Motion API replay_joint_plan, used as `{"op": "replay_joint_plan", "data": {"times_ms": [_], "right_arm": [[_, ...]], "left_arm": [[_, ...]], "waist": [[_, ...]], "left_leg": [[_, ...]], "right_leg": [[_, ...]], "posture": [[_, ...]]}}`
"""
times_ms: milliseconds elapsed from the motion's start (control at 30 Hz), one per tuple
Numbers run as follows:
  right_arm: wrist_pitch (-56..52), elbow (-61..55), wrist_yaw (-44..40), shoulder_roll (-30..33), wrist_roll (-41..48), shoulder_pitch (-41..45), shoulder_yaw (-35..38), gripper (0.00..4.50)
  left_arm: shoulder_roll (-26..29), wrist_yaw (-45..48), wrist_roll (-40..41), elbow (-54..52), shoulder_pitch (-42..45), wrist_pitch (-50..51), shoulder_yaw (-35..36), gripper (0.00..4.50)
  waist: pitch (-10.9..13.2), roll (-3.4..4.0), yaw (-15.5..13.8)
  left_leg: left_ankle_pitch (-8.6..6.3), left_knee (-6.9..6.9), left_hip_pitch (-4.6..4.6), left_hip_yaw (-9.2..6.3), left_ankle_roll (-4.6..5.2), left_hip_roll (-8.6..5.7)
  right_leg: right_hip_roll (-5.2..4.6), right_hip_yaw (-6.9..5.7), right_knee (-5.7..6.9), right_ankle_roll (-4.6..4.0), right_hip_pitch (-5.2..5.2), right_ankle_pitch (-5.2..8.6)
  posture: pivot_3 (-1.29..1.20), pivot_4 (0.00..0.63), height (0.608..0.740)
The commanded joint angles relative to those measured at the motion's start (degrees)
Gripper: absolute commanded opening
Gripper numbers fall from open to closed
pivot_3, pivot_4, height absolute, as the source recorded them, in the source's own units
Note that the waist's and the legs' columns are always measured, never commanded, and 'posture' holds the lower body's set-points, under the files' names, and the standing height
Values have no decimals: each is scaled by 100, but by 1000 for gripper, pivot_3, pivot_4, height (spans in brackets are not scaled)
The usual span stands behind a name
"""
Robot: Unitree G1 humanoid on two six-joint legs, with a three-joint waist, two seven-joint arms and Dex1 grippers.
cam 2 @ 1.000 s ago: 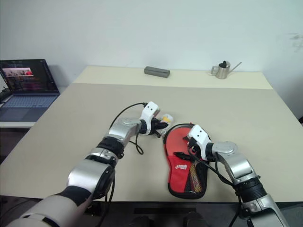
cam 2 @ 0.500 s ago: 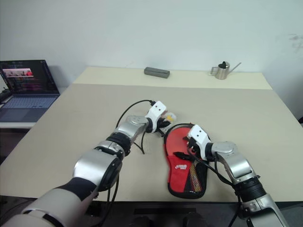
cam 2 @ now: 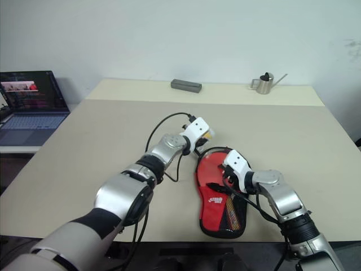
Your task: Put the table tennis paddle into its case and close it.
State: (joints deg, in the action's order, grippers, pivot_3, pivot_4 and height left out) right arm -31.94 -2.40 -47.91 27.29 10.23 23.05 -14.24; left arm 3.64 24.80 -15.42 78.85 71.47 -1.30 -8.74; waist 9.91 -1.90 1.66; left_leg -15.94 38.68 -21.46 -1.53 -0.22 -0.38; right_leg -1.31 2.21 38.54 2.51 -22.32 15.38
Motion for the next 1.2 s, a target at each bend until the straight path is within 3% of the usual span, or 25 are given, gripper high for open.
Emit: {"op": "replay_joint_plan", "data": {"times_ms": [33, 1200], "right_arm": [[-433, 127, -2, 97, -142, -340, -309, 4500], [-1351, -1288, 758, -71, 97, -1209, -324, 4500]], "left_arm": [[-44, -247, -139, -95, 354, -211, -19, 165], [-685, -1256, -1337, 43, 1019, -655, -577, 164]], "waist": [[1, -1, -1], [1, -1, -14]], "left_leg": [[0, 0, -2, 0, 0, 0], [-5, -70, -20, -4, -3, -1]], "right_leg": [[0, 0, -1, 1, 0, 0], [-2, -8, -82, -20, -10, -14]], "posture": [[0, 150, 740], [0, 150, 740]]}}
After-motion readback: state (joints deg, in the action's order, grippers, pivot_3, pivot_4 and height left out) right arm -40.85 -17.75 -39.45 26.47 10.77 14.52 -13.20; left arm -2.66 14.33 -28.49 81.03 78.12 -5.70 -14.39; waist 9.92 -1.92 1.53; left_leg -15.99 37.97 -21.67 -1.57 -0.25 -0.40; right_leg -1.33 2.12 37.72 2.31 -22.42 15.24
